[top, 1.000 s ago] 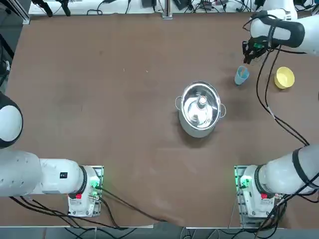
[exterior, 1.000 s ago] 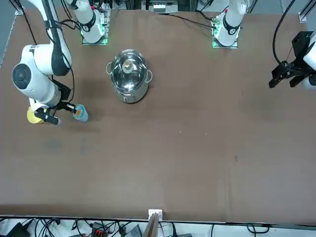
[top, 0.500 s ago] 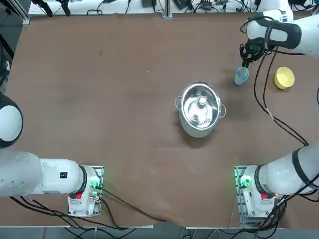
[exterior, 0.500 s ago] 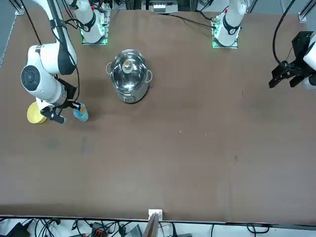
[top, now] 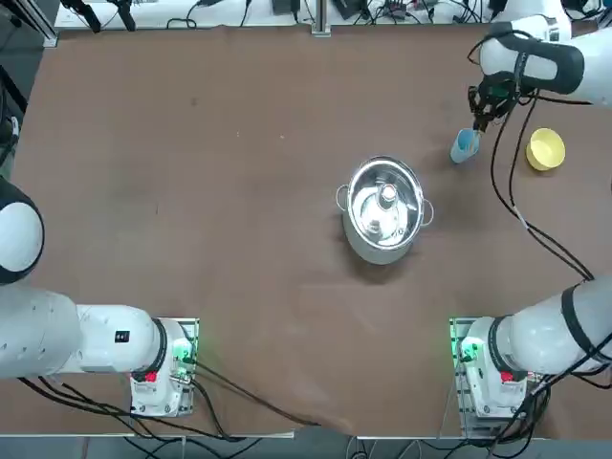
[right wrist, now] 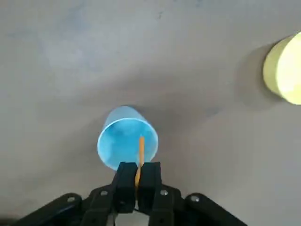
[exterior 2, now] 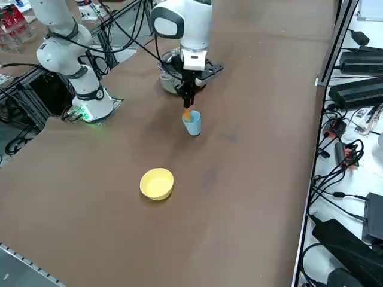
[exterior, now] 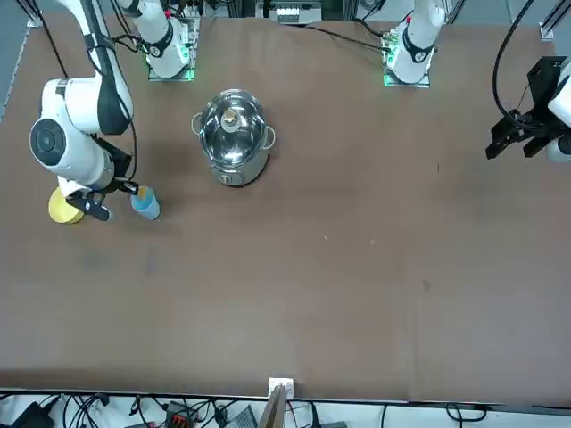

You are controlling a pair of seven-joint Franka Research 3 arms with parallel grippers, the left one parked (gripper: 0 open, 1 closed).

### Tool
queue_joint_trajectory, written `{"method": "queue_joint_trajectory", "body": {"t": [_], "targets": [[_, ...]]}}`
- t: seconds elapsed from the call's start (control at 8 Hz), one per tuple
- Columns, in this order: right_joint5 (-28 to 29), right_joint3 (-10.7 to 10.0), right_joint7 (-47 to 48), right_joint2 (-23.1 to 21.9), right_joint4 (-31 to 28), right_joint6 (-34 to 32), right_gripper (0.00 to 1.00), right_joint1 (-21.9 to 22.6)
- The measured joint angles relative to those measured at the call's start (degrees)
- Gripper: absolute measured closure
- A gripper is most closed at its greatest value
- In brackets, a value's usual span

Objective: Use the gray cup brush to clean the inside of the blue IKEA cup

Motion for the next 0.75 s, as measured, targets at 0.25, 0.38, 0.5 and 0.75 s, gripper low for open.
{"method": "queue_joint_trajectory", "body": {"t": [0.25, 0.38, 0.5, 0.75], "targets": [[-0.5, 0.0, 0.0, 0.8, 1.5, 0.1, 0.95, -0.8], [-0.5, 0.0, 0.0, 1.5, 2.4, 0.7, 0.95, -0.8], [-0.5, 0.0, 0.2, 2.1, 3.0, 1.7, 0.95, -0.8], [-0.4, 0.6, 2.8, 3.5, 3.8, 3.9, 0.95, -0.4]]}}
